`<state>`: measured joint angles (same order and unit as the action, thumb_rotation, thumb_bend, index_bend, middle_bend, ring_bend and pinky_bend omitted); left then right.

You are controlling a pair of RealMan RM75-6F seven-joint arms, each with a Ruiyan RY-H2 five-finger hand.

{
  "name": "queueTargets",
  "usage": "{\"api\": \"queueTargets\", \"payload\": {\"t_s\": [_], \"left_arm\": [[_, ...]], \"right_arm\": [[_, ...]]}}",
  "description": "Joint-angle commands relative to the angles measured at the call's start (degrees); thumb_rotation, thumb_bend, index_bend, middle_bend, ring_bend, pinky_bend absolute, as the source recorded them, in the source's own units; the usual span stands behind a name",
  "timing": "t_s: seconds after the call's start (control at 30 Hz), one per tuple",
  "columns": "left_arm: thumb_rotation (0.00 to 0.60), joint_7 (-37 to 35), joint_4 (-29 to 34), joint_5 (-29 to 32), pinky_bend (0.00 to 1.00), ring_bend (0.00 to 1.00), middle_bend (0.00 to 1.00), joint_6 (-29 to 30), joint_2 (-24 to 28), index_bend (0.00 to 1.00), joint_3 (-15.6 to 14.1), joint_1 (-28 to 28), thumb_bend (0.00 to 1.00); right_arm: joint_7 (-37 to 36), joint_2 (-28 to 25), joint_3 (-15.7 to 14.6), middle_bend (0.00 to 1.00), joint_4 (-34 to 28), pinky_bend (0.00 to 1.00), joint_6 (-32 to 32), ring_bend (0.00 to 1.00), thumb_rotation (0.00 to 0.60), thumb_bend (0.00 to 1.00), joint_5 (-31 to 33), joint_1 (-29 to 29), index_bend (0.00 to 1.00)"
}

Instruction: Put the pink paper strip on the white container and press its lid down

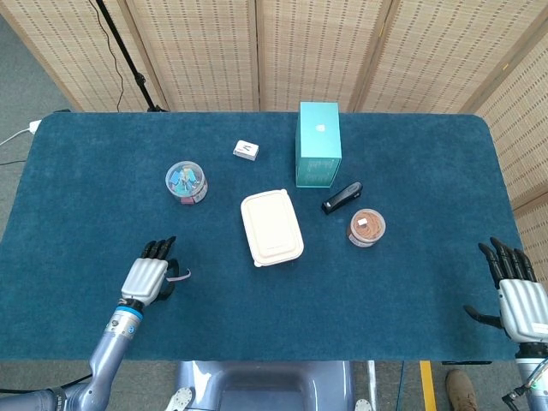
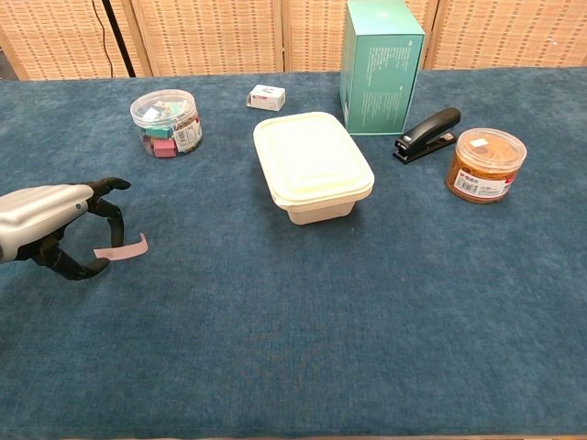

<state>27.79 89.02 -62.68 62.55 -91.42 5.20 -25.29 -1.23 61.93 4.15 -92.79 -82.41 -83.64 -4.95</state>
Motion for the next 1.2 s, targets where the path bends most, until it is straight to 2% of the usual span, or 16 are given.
{"api": "queueTargets", "payload": {"t_s": [0.03, 0.43, 0.73, 0.87, 1.07, 1.2], "left_arm": [[0.6, 0.2, -0.1, 0.4, 0.0, 0.0, 0.0, 0.2, -0.2, 0.53, 0.0, -0.1, 0.4], [0.6, 1.5, -0.3, 1.2, 0.0, 0.0, 0.0, 0.7, -0.6, 0.57, -0.2, -0.9, 0.45], [0.6, 1.4, -0.2, 1.5, 0.0, 0.0, 0.0, 1.1, -0.3, 0.58, 0.1, -1.2, 0.45], [0.6, -0.8, 0.0, -1.8, 0.0, 0.0, 0.0, 2.7, 0.1, 0.59, 0.1, -1.1, 0.45], [0.6, -3.8, -1.2, -10.1, 0.0, 0.0, 0.0, 7.8, 0.6, 0.6, 0.8, -1.4, 0.45], [0.6, -4.6, -2.7, -18.7, 0.0, 0.0, 0.0, 11.8, 1.3, 0.6, 3.1, -4.2, 0.45]], "right_arm": [[0.0, 0.0, 0.0, 0.0, 0.0, 0.0, 0.0, 0.0, 0.6, 0.0, 0.0, 0.0, 0.0], [-0.1, -0.1, 0.1, 0.0, -0.1, 0.0, 0.2, 0.0, 0.6, 0.0, 0.3, 0.0, 0.0], [-0.1, -0.1, 0.1, 0.0, -0.1, 0.0, 0.2, 0.0, 0.6, 0.0, 0.3, 0.0, 0.0], [-0.2, -0.2, 0.1, 0.0, -0.2, 0.0, 0.2, 0.0, 0.6, 0.0, 0.4, 0.0, 0.0], [-0.3, -0.3, 0.2, 0.0, -0.2, 0.0, 0.2, 0.0, 0.6, 0.0, 0.6, 0.0, 0.0], [-0.3, -0.2, 0.3, 0.0, 0.0, 0.0, 0.2, 0.0, 0.6, 0.0, 0.8, 0.1, 0.0]]}}
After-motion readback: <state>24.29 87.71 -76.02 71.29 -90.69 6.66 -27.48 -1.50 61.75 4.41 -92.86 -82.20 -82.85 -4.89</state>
